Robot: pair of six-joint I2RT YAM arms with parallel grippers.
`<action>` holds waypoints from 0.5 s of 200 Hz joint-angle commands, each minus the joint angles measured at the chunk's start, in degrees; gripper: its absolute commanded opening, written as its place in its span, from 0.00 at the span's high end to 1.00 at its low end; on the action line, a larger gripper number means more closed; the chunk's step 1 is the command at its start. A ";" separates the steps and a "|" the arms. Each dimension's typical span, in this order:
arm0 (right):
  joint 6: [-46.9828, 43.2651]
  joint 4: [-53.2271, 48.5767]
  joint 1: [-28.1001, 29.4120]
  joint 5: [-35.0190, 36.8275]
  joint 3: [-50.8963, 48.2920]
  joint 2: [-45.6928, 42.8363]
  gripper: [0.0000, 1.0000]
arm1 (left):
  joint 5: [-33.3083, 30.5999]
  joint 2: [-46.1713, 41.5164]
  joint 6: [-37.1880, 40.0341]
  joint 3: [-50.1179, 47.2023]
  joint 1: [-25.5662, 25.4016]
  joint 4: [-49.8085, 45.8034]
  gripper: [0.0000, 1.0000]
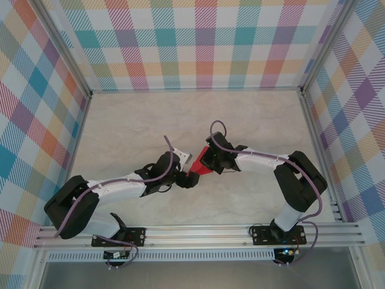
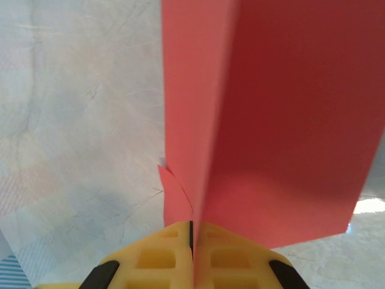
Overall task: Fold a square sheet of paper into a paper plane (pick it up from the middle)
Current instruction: Fourth fold the wing at the center of the table.
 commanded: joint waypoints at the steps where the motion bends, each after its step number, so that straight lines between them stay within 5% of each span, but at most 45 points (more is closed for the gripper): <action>1: 5.29 0.08 0.32 0.98 -0.78 -0.90 0.95 | -3.39 1.31 6.14 -1.75 -1.36 9.70 0.21; 54: 9.46 -1.53 -0.27 0.90 -2.43 -2.68 0.94 | -0.78 4.68 10.32 -5.70 -1.48 21.54 0.36; 100: 11.25 -1.16 -1.26 -1.26 -3.15 -4.00 0.93 | -0.66 9.44 12.21 -6.37 -1.84 27.90 0.40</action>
